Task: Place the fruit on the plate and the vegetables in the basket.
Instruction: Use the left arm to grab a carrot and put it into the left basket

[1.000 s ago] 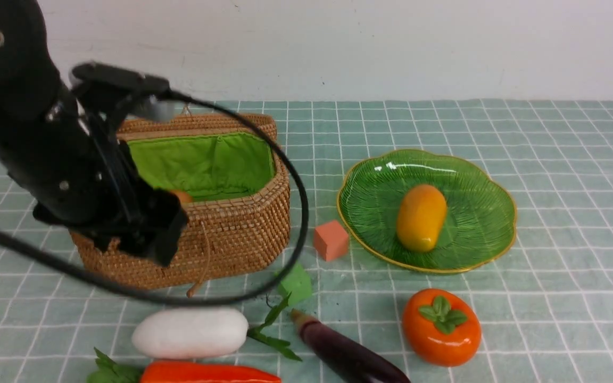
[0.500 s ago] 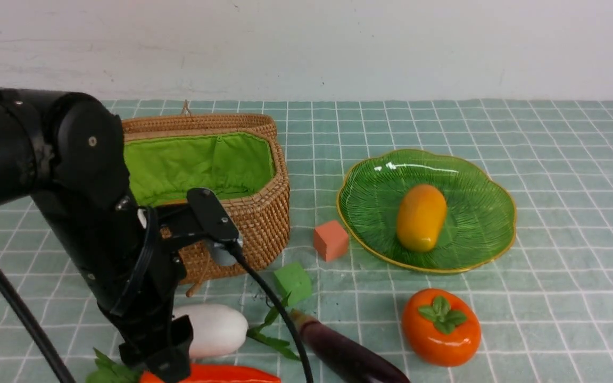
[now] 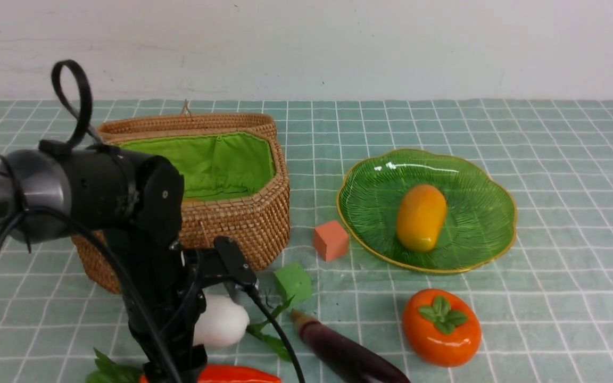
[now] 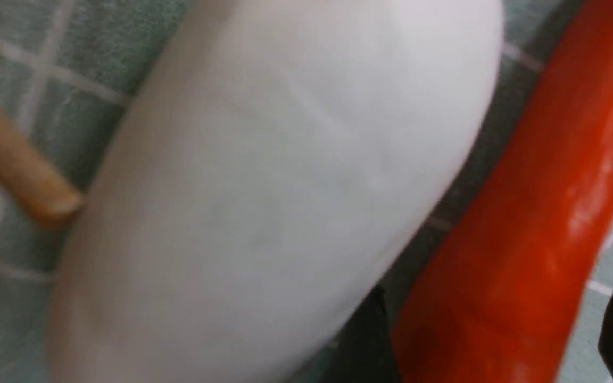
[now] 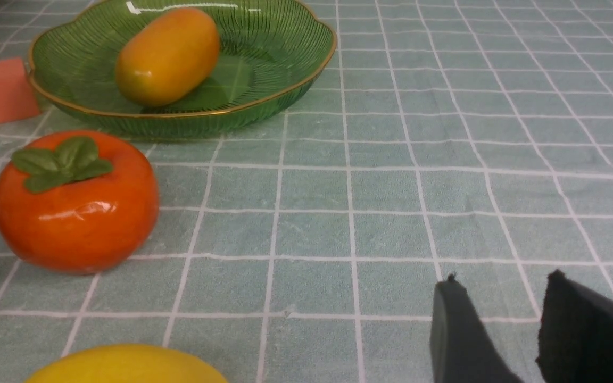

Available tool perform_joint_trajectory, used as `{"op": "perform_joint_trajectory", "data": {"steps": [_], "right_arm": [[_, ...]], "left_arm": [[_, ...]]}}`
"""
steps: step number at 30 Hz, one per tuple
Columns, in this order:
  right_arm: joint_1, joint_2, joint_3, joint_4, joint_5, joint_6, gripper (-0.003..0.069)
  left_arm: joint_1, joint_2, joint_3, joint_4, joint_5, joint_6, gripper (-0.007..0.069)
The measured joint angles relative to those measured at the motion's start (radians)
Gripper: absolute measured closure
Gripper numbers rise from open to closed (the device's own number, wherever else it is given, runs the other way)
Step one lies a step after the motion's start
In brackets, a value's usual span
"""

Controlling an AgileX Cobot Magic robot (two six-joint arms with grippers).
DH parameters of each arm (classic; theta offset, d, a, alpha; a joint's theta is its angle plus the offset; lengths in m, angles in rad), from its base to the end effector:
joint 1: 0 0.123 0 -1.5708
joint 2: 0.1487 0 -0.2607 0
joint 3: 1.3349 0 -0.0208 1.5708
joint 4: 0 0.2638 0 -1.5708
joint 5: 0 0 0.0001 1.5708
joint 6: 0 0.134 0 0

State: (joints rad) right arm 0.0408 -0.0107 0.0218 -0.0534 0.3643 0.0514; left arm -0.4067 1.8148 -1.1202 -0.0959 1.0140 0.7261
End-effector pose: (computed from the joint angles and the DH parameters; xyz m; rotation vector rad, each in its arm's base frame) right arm 0.1317 0.0028 0.1615 -0.0233 1.8583 0.0117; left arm 0.2911 -0.1373 0.0970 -1.5946 -2.6601 0.1352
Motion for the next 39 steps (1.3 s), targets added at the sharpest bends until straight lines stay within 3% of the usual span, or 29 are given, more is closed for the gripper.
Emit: {"op": "perform_joint_trajectory", "data": {"steps": [4, 10, 17, 24, 29, 34, 39], "right_arm": [[0.000, 0.000, 0.000, 0.000, 0.000, 0.000, 0.0417], [0.000, 0.000, 0.000, 0.000, 0.000, 0.000, 0.0417], [0.000, 0.000, 0.000, 0.000, 0.000, 0.000, 0.0417], [0.000, 0.000, 0.000, 0.000, 0.000, 0.000, 0.0417], [0.000, 0.000, 0.000, 0.000, 0.000, 0.000, 0.0417], [0.000, 0.000, 0.000, 0.000, 0.000, 0.000, 0.0417], [0.000, 0.000, 0.000, 0.000, 0.000, 0.000, 0.0417]], "left_arm": [[0.000, 0.028, 0.000, -0.010, 0.007, 0.000, 0.0098], [0.000, 0.028, -0.008, -0.014, 0.055, 0.008, 0.0263], [0.000, -0.030, -0.015, 0.009, 0.104, 0.015, 0.0263], [0.000, -0.183, -0.185, 0.070, 0.171, 0.019, 0.0263], [0.001, -0.220, -0.310, 0.190, 0.062, 0.019, 0.0263], [0.001, -0.207, -0.357, 0.363, -0.199, -0.040, 0.0263], [0.001, -0.113, -0.360, 0.545, -0.354, -0.251, 0.0263]]}}
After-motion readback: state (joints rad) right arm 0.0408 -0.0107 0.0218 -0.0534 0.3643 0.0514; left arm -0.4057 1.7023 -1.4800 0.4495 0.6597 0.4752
